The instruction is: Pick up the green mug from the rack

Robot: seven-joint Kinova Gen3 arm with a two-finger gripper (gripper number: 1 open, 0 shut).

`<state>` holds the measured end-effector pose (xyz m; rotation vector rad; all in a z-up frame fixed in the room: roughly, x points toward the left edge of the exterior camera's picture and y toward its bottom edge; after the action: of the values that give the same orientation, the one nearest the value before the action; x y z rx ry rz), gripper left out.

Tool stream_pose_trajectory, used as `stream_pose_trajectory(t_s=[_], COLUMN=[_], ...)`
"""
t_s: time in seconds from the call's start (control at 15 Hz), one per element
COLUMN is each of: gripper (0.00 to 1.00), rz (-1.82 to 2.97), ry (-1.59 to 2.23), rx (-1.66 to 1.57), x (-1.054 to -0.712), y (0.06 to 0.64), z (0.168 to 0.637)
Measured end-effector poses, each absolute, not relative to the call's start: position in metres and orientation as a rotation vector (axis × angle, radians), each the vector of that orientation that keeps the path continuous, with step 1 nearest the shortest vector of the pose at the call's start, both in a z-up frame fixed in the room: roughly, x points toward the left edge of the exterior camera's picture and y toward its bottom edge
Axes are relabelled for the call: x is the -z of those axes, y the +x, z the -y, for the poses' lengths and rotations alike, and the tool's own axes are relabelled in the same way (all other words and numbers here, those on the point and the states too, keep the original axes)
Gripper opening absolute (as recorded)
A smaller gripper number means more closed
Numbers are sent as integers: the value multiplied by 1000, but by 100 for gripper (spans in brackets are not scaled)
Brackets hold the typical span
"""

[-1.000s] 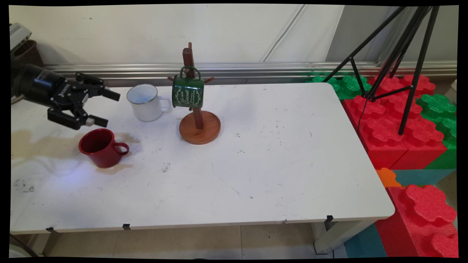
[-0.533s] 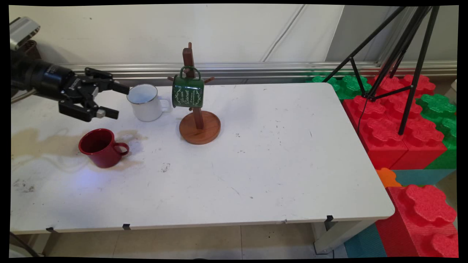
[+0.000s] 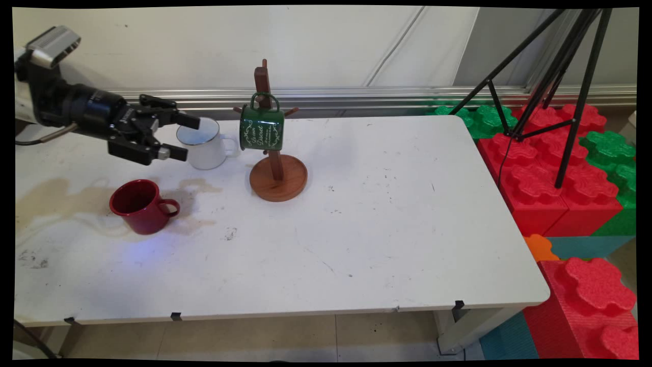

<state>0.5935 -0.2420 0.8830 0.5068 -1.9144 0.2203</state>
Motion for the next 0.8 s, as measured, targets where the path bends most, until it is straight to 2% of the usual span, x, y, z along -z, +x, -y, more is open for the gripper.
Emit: stream_pose_trajectory(t_s=[0.8], gripper=[100], rz=[1879], ry=[510], rx=[-186], x=[-854], y=[556], z=[271])
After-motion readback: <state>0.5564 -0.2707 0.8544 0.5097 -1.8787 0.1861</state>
